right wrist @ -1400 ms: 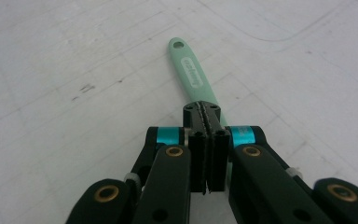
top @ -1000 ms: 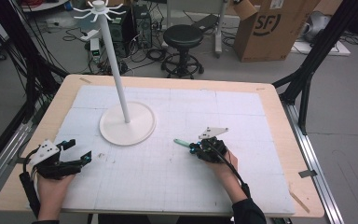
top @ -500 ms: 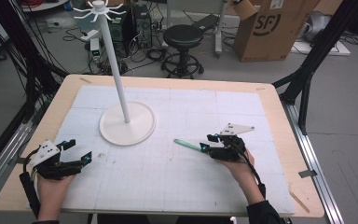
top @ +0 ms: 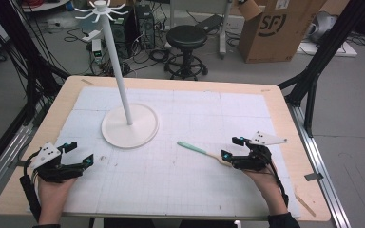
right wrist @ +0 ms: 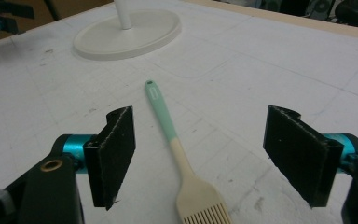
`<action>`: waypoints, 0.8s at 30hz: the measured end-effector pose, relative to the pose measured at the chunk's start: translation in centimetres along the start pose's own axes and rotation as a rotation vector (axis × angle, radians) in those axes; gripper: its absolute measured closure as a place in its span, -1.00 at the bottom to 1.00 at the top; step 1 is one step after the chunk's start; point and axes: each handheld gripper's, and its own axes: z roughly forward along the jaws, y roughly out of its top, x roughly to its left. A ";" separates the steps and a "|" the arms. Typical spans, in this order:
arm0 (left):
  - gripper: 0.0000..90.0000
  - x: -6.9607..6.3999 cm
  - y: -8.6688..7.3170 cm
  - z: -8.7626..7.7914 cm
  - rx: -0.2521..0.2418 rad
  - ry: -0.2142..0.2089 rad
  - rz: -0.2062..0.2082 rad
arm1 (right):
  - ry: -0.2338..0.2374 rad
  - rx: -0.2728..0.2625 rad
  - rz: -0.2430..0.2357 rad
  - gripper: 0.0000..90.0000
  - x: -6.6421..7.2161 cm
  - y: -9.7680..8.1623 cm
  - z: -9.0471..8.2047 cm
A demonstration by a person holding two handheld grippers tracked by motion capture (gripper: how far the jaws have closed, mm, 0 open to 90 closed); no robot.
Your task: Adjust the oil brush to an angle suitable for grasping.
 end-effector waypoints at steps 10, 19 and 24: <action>-0.62 0.0 0.0 0.0 0.003 0.000 0.001 | -0.011 -0.027 0.012 -0.59 -0.8 -0.7 -0.7; -0.62 0.0 0.0 0.0 0.004 0.003 0.000 | -0.018 -0.030 0.021 -0.62 -1.1 -1.0 -1.0; -0.62 0.0 0.0 0.0 0.005 0.003 -0.001 | -0.019 -0.033 0.026 -0.62 -1.2 -1.1 -1.1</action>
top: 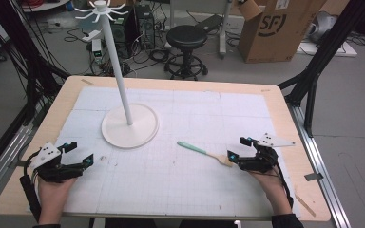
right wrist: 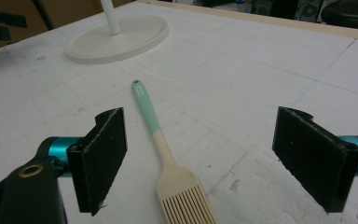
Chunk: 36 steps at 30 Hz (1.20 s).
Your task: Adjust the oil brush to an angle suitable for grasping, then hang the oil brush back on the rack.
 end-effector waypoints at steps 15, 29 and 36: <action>-0.62 0.0 0.0 0.0 0.003 0.001 0.001 | 0.016 -0.028 -0.022 -0.62 -0.4 0.8 -0.2; -0.62 0.0 0.0 0.0 0.004 0.008 0.000 | 0.048 0.070 -0.065 -0.62 -0.5 1.5 1.8; -0.62 0.0 0.0 0.0 0.004 0.013 -0.002 | 0.081 0.142 -0.115 -0.52 0.3 1.4 3.6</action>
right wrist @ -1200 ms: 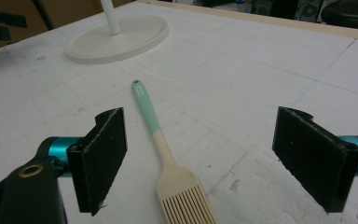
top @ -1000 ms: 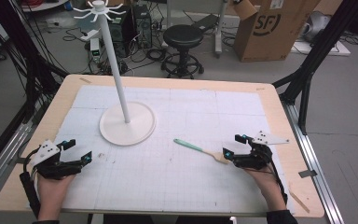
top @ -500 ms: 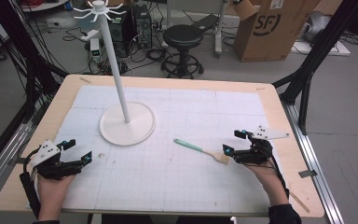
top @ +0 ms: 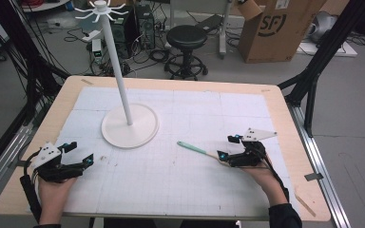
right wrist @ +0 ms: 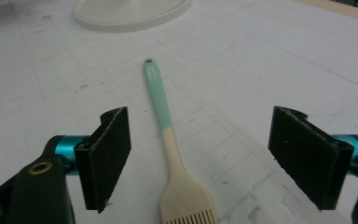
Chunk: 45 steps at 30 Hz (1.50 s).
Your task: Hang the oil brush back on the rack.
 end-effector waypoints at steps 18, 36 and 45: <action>-0.62 0.0 0.0 0.0 -0.001 -0.003 0.000 | 0.047 0.154 -0.066 0.09 0.9 0.3 3.9; -0.61 0.0 0.0 0.0 0.001 -0.002 0.005 | 0.032 0.214 -0.120 0.60 1.2 0.1 4.5; -0.61 -0.1 0.0 0.0 0.000 -0.001 0.008 | 0.051 0.214 -0.081 0.76 1.0 0.0 4.5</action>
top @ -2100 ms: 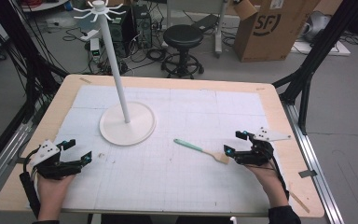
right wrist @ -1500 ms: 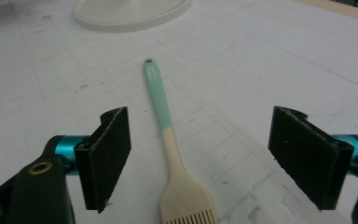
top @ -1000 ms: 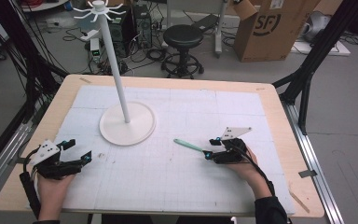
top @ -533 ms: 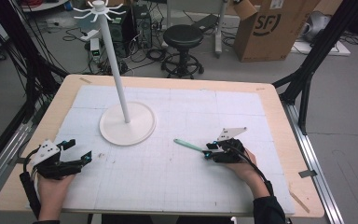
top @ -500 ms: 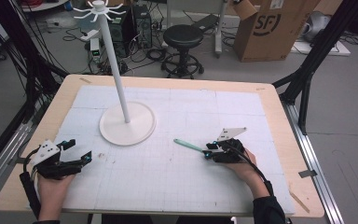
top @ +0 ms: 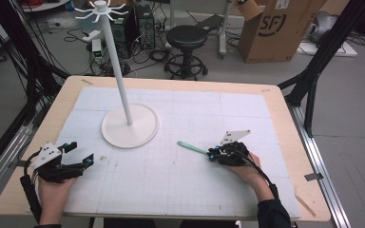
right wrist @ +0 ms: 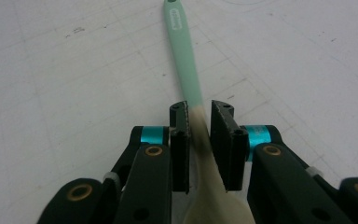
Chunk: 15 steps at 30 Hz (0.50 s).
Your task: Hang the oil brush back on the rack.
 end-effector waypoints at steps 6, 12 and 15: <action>-0.61 0.0 0.0 0.0 0.001 0.000 0.001 | 0.001 0.005 0.017 0.80 0.1 0.1 0.0; -0.61 0.0 0.0 0.0 0.001 -0.001 0.001 | -0.020 0.013 0.000 0.83 0.4 0.2 0.0; -0.61 0.0 0.0 0.0 0.001 -0.001 0.001 | -0.023 0.009 0.000 0.84 0.4 0.2 0.0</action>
